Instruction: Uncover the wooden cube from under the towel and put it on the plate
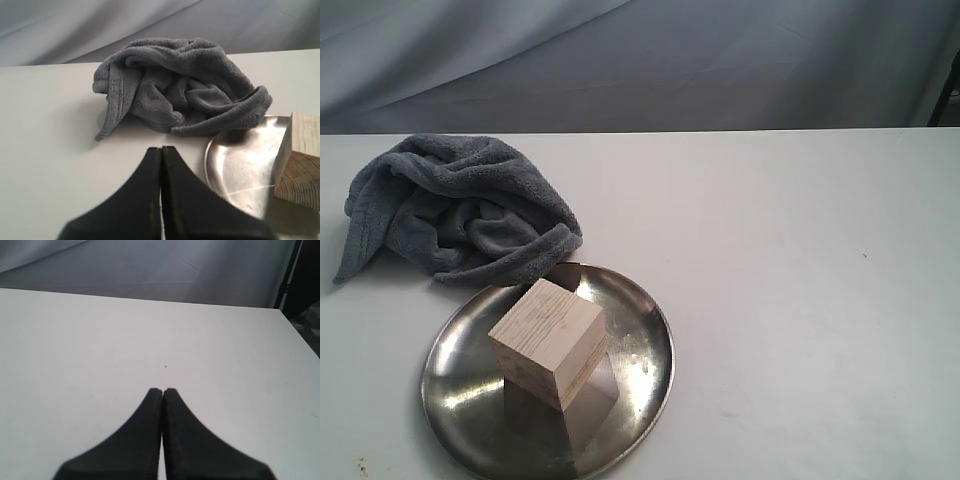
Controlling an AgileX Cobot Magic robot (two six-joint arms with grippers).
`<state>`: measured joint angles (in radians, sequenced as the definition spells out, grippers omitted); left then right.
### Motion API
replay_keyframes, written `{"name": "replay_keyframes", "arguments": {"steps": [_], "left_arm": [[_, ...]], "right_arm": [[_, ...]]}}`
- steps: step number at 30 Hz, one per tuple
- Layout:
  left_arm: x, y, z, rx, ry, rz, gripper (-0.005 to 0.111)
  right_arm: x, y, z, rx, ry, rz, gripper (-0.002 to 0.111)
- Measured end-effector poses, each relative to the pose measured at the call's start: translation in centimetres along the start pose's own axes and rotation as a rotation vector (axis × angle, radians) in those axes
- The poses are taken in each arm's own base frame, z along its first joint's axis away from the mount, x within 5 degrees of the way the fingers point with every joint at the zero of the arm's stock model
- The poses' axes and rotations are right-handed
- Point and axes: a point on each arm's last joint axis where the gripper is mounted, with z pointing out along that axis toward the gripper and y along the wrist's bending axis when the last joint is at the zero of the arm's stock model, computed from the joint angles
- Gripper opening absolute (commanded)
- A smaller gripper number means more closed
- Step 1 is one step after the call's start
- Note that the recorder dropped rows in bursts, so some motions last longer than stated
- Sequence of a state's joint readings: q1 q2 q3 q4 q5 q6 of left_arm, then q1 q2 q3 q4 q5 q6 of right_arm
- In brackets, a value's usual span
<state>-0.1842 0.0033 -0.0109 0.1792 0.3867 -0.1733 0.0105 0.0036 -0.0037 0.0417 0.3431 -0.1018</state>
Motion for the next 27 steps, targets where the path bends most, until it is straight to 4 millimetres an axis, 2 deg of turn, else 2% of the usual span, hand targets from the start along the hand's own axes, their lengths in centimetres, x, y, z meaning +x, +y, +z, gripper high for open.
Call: {"name": "replay_keyframes", "arguments": {"steps": [7, 13, 27], "left_arm": [[-0.28, -0.35, 0.07, 0.038, -0.049, -0.031, 0.000], [-0.31, -0.73, 0.04, 0.079, -0.053, 0.013, 0.000], [-0.31, -0.79, 0.04, 0.086, -0.054, 0.024, 0.000]], "right_arm": [[0.00, 0.00, 0.00, 0.000, 0.000, 0.000, 0.000], [0.00, 0.00, 0.00, 0.000, 0.000, 0.000, 0.000], [0.00, 0.00, 0.00, 0.000, 0.000, 0.000, 0.000]]}}
